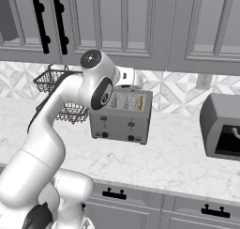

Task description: Start the toaster. Once the lever pops up, take the bread to the plate on the dining counter.

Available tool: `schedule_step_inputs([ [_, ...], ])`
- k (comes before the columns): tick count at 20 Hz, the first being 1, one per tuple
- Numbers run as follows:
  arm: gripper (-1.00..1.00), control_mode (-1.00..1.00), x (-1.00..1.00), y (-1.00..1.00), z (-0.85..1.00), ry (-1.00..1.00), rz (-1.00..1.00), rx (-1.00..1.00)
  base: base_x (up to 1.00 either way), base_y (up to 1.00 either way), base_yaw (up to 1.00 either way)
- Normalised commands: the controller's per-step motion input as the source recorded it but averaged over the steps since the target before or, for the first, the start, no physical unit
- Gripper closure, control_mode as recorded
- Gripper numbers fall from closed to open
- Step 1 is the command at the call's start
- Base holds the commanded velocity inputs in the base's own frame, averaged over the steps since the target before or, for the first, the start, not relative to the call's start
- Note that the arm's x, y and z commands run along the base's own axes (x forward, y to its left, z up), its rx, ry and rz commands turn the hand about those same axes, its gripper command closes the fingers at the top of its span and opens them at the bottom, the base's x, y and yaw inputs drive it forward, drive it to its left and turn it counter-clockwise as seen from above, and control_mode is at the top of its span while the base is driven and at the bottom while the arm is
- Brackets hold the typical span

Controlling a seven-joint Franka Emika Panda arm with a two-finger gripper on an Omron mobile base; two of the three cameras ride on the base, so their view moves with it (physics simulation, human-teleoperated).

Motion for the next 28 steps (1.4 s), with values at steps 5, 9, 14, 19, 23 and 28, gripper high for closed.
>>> schedule_step_inputs([
  [5,-1.00,-1.00,0.00,0.00,-0.02,0.00,0.00,0.02,0.00,0.00,0.00],
  [9,-1.00,-1.00,0.00,0.00,0.00,0.00,0.01,0.09,0.00,0.00,0.00],
  [14,-1.00,-1.00,0.00,0.00,0.00,0.00,0.09,0.19,0.00,0.00,0.00],
  [19,-1.00,-1.00,0.00,0.00,-0.05,0.00,0.07,0.07,0.00,0.00,0.00],
  [23,-1.00,-1.00,0.00,0.00,-0.08,0.00,0.03,0.00,0.00,0.00,0.00],
  [28,-1.00,-1.00,0.00,0.00,-0.17,0.00,0.03,0.00,0.00,0.00,0.00],
])
